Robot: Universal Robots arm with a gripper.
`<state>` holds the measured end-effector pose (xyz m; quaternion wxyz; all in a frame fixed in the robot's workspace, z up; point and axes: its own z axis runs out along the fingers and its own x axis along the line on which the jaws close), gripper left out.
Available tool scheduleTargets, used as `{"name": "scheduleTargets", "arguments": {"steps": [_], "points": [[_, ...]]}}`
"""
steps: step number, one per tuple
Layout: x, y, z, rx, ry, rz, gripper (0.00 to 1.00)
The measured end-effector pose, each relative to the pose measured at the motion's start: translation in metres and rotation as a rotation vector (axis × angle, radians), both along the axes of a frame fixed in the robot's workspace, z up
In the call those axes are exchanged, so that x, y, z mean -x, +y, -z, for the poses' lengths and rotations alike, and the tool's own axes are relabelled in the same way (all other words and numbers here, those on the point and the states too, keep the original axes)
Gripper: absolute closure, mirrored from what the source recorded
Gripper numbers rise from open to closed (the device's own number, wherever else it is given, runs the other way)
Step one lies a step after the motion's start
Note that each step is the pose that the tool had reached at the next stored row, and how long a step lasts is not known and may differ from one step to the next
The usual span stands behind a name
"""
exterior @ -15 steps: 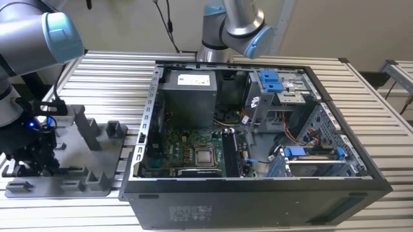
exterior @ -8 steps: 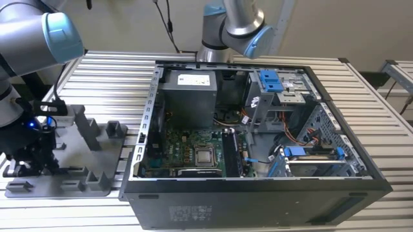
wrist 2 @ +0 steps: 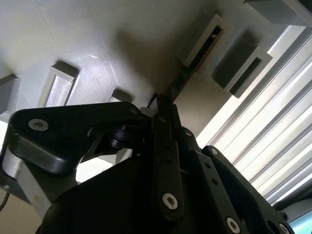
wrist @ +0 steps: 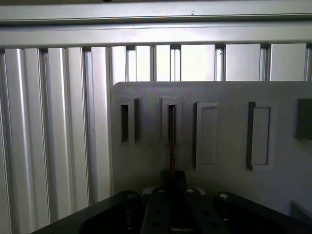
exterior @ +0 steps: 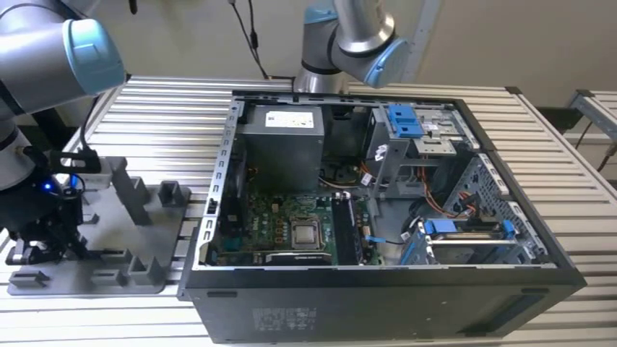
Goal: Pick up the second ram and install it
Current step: 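Pick up the second ram and move it above second insertion slot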
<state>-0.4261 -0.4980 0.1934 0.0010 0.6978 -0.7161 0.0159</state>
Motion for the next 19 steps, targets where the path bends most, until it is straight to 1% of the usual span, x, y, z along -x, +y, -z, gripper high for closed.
{"name": "scheduleTargets", "arguments": {"steps": [16,19], "points": [[0.0,0.0,0.0007,0.0,0.0001,0.0,0.85],[-0.0001,0.0001,-0.0001,-0.0006,-0.0007,0.0,0.85]]}}
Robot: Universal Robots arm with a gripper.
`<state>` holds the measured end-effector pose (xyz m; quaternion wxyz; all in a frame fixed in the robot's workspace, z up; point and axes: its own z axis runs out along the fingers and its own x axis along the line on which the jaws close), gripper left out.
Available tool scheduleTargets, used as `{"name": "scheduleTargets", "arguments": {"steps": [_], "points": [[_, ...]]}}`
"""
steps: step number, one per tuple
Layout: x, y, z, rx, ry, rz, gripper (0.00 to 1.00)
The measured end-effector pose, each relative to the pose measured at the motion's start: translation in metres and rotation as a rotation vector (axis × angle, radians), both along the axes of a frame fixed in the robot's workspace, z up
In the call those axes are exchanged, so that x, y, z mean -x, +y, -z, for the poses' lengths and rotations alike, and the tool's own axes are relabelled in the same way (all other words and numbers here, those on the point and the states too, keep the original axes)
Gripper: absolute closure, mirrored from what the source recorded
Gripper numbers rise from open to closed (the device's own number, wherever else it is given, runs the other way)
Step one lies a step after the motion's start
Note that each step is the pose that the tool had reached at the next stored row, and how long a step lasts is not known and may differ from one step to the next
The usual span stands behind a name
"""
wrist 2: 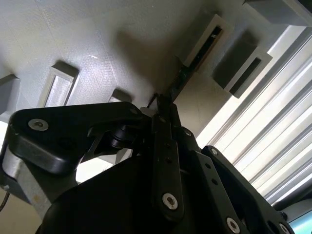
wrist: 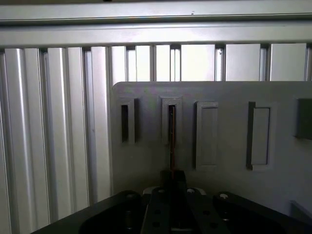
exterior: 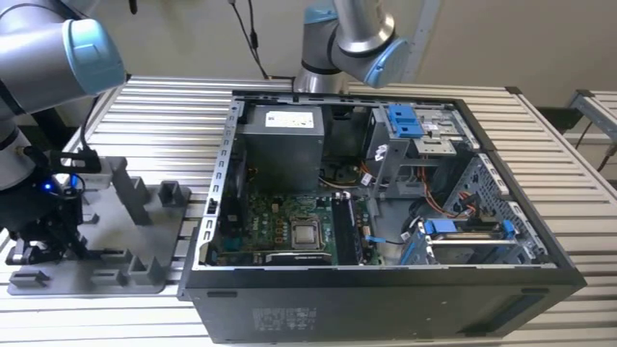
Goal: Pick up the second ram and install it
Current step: 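Pick up the second ram and move it above second insertion slot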
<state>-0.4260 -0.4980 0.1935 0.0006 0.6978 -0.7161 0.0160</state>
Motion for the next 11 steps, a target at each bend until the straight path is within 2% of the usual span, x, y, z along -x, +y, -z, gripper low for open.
{"name": "scheduleTargets", "arguments": {"steps": [11], "points": [[0.0001,-0.0001,-0.0127,0.0009,0.0006,0.0,0.85]]}}
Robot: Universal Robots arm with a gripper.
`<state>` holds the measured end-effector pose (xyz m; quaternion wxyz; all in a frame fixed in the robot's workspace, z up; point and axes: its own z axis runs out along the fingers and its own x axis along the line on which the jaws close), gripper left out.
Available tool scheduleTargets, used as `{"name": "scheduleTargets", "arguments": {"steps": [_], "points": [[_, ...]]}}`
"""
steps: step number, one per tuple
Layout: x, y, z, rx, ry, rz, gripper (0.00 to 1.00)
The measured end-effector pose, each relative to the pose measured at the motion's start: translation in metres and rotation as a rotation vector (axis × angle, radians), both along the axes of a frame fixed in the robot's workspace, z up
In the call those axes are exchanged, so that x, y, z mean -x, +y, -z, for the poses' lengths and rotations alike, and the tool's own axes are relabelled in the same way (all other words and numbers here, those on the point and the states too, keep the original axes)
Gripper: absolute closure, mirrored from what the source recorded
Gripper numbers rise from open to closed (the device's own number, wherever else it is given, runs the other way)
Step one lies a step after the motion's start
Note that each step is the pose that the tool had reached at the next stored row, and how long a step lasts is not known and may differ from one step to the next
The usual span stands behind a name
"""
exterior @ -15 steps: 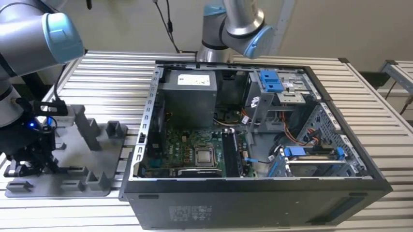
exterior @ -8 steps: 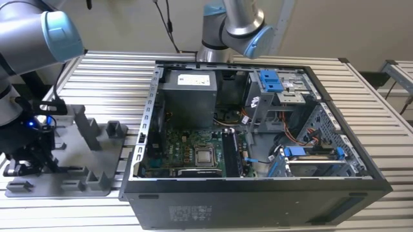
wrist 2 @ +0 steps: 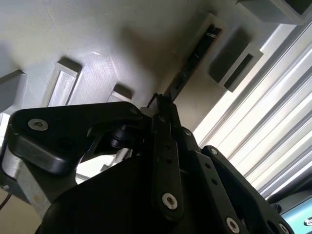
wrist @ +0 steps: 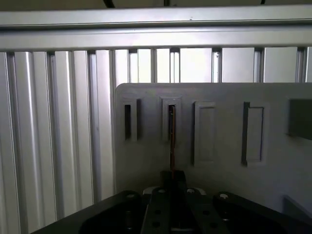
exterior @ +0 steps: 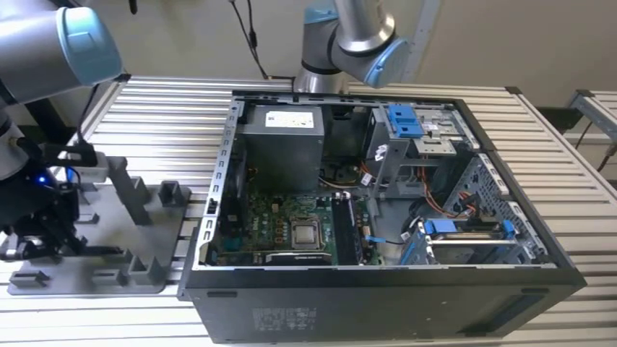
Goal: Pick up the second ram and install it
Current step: 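Pick up the second ram and move it above second insertion slot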
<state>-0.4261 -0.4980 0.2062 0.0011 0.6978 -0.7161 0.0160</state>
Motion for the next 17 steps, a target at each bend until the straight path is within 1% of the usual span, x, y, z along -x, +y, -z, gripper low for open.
{"name": "scheduleTargets", "arguments": {"steps": [7,13,17], "points": [[0.0,0.0,-0.0081,0.0004,0.0,0.0,0.85],[0.0004,0.0015,-0.0135,0.0009,0.0,0.0,0.85],[0.0005,0.0017,-0.0163,0.0009,-0.0001,0.0,0.85]]}}
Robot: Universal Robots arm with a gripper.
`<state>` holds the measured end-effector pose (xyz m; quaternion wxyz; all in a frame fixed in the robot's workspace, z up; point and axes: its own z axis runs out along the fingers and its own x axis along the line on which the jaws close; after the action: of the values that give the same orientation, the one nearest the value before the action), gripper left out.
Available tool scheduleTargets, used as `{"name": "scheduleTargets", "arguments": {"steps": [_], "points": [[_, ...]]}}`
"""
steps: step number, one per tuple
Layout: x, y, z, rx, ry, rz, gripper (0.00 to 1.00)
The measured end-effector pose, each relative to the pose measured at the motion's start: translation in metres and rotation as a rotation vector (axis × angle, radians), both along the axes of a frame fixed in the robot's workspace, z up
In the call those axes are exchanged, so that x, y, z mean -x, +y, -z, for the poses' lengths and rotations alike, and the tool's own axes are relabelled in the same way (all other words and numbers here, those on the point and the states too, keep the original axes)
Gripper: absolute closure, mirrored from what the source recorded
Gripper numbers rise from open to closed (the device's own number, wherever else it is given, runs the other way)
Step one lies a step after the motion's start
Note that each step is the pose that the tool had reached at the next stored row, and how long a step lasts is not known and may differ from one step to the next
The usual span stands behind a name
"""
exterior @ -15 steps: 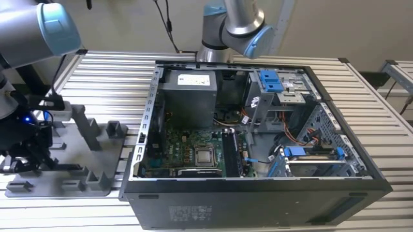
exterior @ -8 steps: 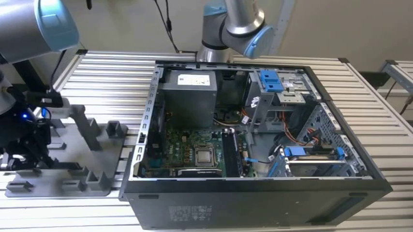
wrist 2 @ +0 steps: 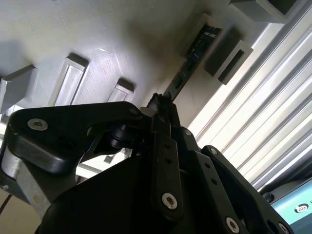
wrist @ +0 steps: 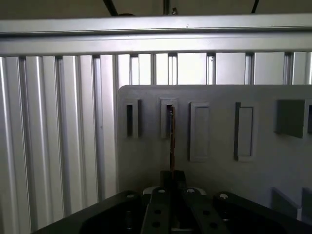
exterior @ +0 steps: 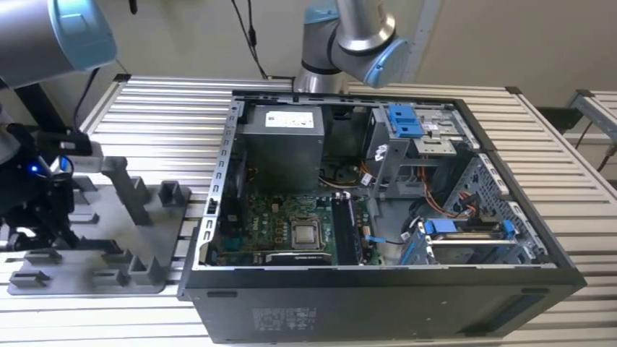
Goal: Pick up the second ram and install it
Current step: 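Pick up the second ram and move it above second insertion slot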
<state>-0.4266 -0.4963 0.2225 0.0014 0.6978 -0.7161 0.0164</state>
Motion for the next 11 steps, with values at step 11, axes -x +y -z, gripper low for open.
{"name": "scheduleTargets", "arguments": {"steps": [11], "points": [[0.0001,0.0,-0.0102,0.0,0.0001,0.0,0.85]]}}
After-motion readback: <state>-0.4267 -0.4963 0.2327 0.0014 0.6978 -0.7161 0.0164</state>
